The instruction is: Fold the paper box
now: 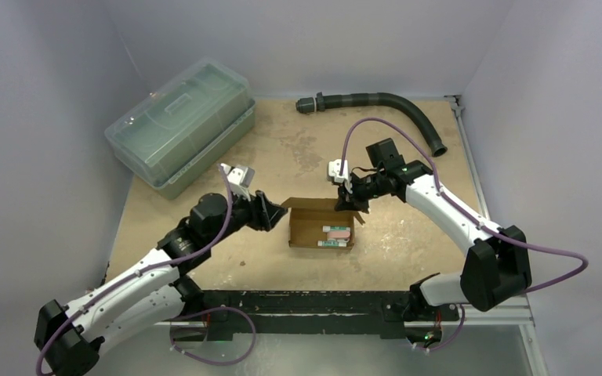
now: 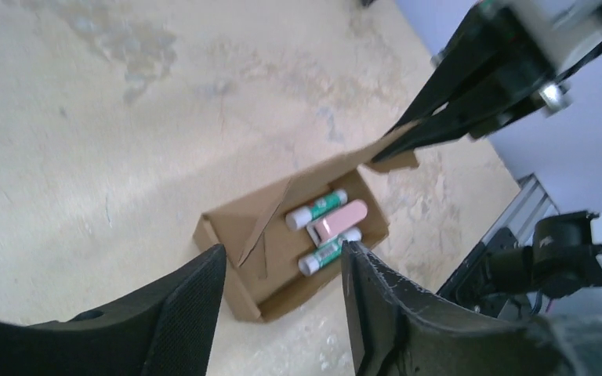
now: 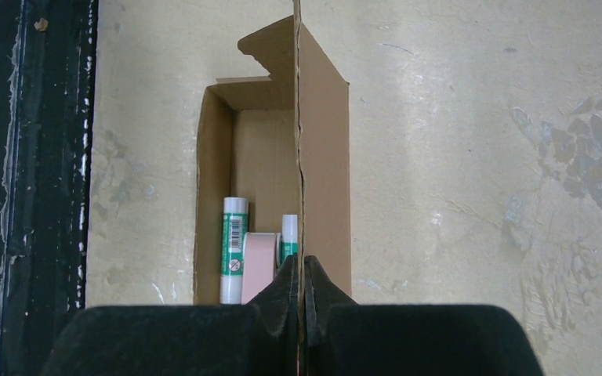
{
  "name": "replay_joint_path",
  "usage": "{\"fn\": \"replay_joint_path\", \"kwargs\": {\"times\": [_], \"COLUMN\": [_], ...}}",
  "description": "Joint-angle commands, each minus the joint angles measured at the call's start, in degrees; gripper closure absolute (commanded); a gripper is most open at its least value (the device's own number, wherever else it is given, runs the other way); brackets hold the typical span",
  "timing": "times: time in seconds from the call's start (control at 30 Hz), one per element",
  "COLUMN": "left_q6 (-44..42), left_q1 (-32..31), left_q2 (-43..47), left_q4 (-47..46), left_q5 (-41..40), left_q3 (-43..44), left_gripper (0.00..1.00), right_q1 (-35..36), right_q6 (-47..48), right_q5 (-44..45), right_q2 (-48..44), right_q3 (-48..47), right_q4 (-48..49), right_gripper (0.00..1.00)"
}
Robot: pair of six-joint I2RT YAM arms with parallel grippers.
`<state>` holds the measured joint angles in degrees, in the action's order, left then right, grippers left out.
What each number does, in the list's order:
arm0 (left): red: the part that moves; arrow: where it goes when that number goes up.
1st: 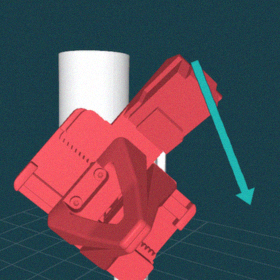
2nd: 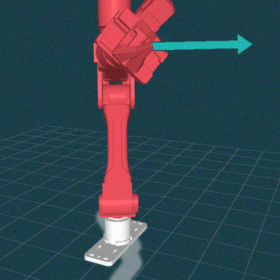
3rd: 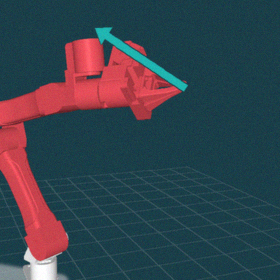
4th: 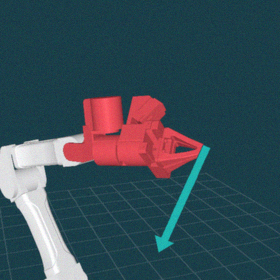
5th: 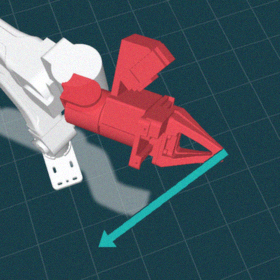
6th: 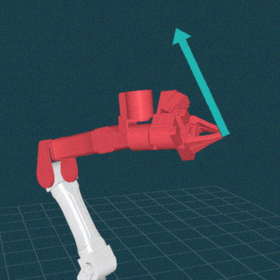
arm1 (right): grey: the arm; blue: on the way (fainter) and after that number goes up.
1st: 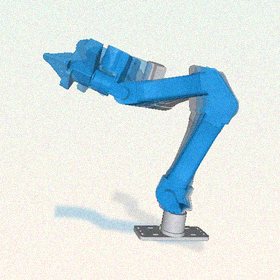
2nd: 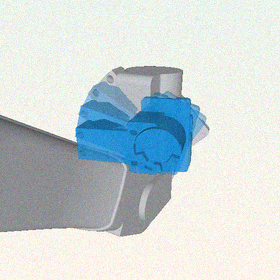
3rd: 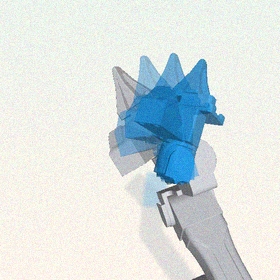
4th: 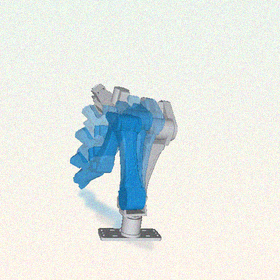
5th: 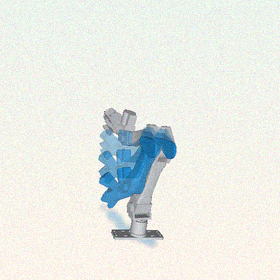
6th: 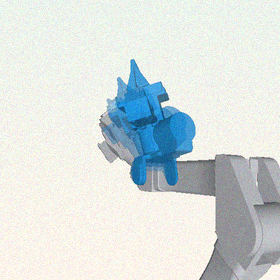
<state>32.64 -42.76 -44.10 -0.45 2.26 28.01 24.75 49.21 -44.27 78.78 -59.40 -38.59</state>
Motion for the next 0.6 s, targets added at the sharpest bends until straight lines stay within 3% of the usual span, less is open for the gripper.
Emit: {"fn": "replay_joint_path", "kwargs": {"times": [0.0, 0.07, 0.17, 0.33, 0.57], "left_q6": [-8.8, -13.2, -24.1, -34.6, -39.4], "left_q1": [0.3, 0.3, 0.3, 0.3, 0.3], "left_q2": [-0.5, -2.1, -5.9, -14.4, -28.0], "left_q4": [4.8, 5.3, 4.5, 9.2, 10.8], "left_q5": [-4.1, -2.7, 5.8, 8.4, 15.2], "left_q3": [8.3, 11.8, 15.8, 20.9, 26.8], "left_gripper": [0.40, 0.37, 0.36, 0.30, 0.27], "right_q1": [0.2, 0.3, 0.2, 0.2, 0.3], "right_q6": [1.2, 1.2, 1.2, 1.2, 1.3], "right_q5": [1.0, 0.9, 0.9, 0.6, 0.6], "right_q2": [0.8, 0.8, 0.8, 0.8, 0.9], "right_q3": [-1.8, -1.9, -1.9, -2.0, -2.1], "right_q4": [-2.1, -2.1, -2.2, -2.4, -2.5], "right_gripper": [1.00, 1.00, 1.00, 1.00, 1.00]}}
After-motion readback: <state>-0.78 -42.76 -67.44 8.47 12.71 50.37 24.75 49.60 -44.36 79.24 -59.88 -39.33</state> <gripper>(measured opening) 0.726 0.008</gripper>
